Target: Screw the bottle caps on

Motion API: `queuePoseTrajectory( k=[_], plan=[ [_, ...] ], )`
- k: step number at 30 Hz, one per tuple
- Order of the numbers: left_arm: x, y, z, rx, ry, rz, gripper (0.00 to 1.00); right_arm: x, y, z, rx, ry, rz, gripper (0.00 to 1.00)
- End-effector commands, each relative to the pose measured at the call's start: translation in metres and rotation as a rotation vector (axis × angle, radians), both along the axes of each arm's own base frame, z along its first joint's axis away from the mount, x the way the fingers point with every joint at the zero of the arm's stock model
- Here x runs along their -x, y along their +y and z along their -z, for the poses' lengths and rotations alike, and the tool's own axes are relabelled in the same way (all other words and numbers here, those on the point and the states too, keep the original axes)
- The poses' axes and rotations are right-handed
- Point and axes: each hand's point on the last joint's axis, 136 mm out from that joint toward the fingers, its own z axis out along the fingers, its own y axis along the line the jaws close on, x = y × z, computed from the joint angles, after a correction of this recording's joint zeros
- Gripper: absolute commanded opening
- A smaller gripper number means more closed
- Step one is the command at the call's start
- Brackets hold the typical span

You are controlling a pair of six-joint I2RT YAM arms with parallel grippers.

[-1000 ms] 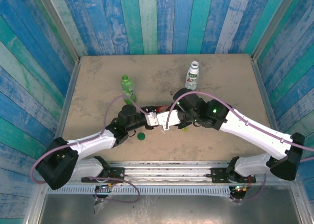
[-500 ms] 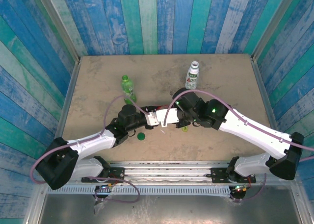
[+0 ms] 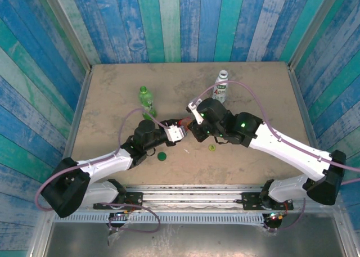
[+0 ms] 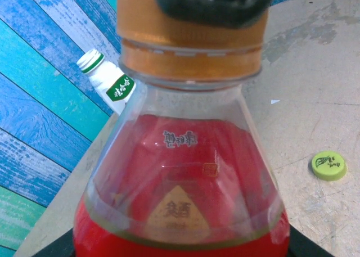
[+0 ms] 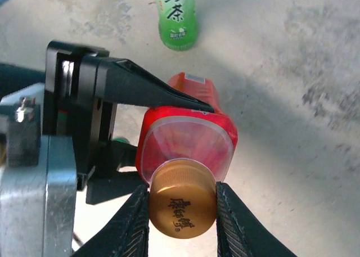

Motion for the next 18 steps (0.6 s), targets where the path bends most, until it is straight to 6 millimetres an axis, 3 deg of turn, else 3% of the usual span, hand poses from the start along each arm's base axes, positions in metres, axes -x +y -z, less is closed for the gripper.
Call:
queuePoseTrajectory(
  k=[1, 6, 8, 13, 18],
  plan=[
    [0.007, -0.004, -0.026, 0.06, -0.07, 0.036, 0.51, 0.006, 0.0, -0.006, -0.073, 0.109, 0.081, 0.1],
    [0.011, -0.004, -0.02, 0.039, -0.063, 0.057, 0.51, 0.012, -0.02, -0.017, 0.175, -0.189, -0.261, 0.43],
    [0.014, -0.005, -0.019, 0.034, -0.062, 0.069, 0.51, 0.016, -0.027, -0.019, 0.273, -0.305, -0.404, 0.5],
    [0.02, -0.008, -0.016, 0.016, -0.047, 0.109, 0.51, 0.04, -0.025, -0.018, 0.416, -0.511, -0.795, 0.6],
    [0.022, -0.011, -0.015, 0.021, -0.034, 0.135, 0.51, 0.04, -0.022, -0.01, 0.564, -0.636, -0.984, 0.61]
  ],
)
